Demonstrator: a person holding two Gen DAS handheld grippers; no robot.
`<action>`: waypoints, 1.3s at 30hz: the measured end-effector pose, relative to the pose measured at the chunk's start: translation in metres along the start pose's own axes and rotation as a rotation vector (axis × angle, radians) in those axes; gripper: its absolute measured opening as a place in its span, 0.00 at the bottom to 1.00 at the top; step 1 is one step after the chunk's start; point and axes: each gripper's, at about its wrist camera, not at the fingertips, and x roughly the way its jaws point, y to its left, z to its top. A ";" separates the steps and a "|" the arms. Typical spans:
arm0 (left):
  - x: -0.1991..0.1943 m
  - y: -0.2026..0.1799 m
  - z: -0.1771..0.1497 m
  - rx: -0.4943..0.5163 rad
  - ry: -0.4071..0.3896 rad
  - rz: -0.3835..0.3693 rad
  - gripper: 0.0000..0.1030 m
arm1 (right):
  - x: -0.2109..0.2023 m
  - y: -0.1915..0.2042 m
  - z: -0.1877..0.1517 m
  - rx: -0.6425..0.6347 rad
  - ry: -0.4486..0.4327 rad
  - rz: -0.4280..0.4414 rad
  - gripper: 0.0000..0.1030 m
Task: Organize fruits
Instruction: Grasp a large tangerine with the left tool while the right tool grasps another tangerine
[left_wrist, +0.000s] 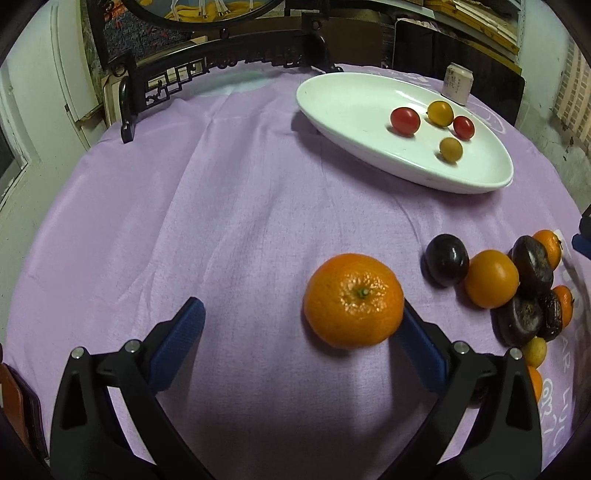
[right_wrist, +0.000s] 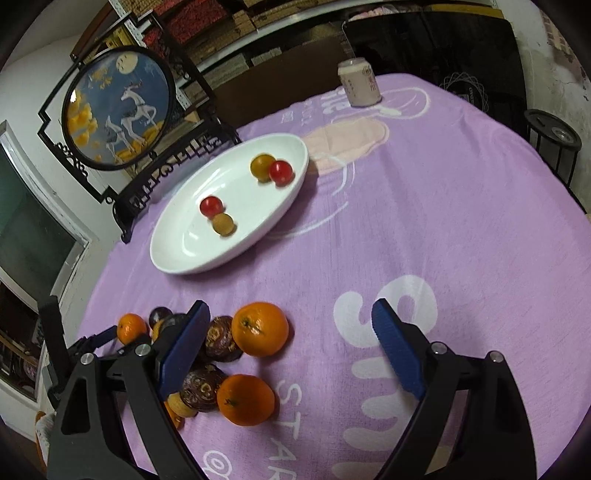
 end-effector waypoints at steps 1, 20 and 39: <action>0.000 -0.001 0.000 0.003 -0.001 0.004 0.98 | 0.002 0.000 -0.001 -0.004 0.007 -0.004 0.87; 0.000 0.000 0.000 -0.003 0.001 -0.001 0.98 | 0.018 0.021 -0.012 -0.161 0.041 -0.007 0.52; -0.006 -0.002 0.002 0.017 -0.038 -0.040 0.77 | 0.031 0.017 -0.013 -0.095 0.108 0.082 0.39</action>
